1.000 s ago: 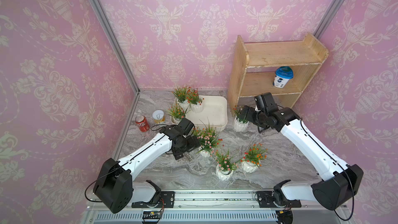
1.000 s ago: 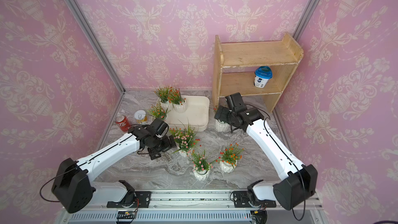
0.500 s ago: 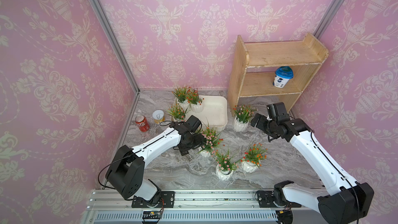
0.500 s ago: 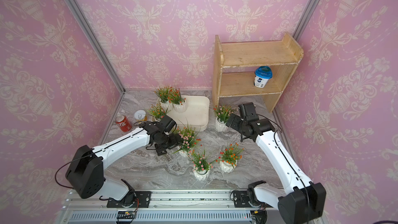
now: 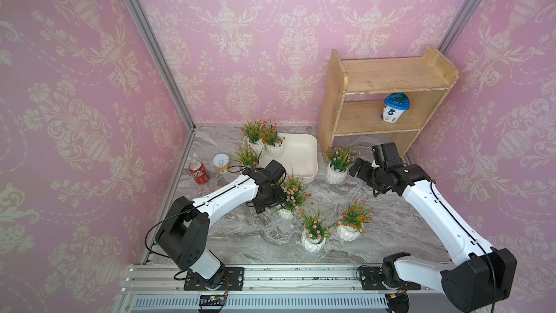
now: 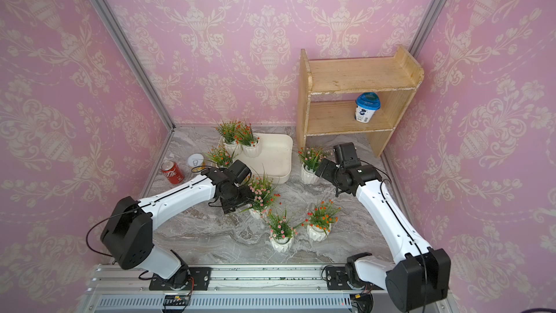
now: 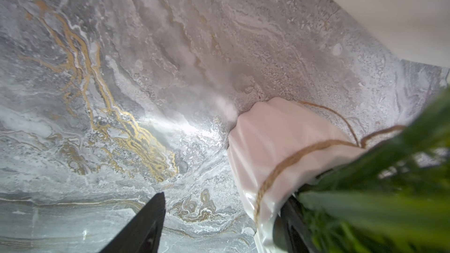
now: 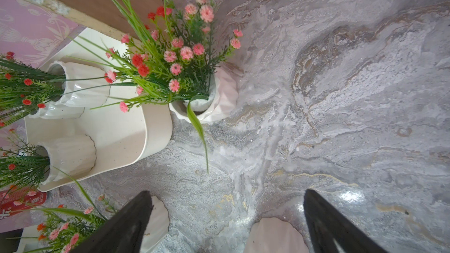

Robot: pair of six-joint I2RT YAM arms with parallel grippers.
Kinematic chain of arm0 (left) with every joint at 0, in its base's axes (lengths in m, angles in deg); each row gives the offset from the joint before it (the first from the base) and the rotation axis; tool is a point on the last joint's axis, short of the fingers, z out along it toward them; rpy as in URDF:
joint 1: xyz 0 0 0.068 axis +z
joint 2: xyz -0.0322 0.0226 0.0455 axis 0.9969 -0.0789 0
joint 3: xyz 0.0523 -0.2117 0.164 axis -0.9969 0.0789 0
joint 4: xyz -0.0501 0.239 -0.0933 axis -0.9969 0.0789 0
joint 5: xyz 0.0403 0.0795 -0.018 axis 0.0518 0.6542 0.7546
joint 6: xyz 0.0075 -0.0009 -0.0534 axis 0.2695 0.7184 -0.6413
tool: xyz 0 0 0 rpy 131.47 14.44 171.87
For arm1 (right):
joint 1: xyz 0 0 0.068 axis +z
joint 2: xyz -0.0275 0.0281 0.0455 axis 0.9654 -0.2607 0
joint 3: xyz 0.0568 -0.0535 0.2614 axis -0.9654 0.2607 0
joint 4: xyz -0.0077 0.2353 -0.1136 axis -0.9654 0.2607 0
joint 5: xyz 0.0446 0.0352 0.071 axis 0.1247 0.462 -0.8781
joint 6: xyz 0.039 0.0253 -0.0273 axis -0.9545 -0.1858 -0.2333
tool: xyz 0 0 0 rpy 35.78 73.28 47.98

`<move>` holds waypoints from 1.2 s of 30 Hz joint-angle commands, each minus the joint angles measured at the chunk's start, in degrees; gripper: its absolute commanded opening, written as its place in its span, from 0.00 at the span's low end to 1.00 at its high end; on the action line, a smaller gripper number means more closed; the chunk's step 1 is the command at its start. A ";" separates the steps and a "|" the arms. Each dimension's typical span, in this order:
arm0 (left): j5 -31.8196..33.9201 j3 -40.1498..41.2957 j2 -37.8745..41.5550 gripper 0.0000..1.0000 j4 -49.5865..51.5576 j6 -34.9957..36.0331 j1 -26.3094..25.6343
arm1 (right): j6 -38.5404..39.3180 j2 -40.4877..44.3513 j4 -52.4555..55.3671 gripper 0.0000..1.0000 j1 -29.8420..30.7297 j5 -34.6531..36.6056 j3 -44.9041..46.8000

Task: Put the potted gypsophila into the storage box
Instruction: Pick up the baby's breath potted plant from the center of the board.

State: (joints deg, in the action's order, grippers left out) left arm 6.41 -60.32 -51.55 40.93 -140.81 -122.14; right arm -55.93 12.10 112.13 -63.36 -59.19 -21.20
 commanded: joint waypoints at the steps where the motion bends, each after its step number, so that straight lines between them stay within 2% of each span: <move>1: 3.51 -1.98 -1.36 0.68 2.06 2.15 -0.83 | 0.90 -0.81 -0.63 1.00 -0.53 -1.01 0.25; 4: 4.20 -2.66 -2.01 0.61 2.12 2.55 -1.15 | 1.07 -1.38 -0.52 0.99 -0.76 -1.10 -0.10; 10: 5.42 -3.14 -2.86 0.55 2.49 2.73 -2.23 | 1.52 -2.95 -0.57 0.99 -1.12 -1.95 -0.70; 13: 5.35 -3.08 -3.21 0.48 2.36 2.91 -2.73 | 1.51 -3.39 -0.73 0.99 -1.16 -2.26 -0.69; 21: 5.61 -3.14 -3.80 0.44 2.91 3.67 -3.32 | 1.51 -3.68 -0.46 1.00 -1.25 -2.22 -0.45; 36: 5.88 -3.78 -4.84 0.27 3.64 4.54 -3.91 | 1.25 -4.29 -0.81 1.00 -1.25 -2.20 0.19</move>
State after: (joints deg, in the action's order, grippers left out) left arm 10.08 -63.69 -55.16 41.38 -137.64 -125.77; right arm -55.52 8.54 111.73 -64.32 -61.04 -21.20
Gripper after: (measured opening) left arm 0.277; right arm 0.995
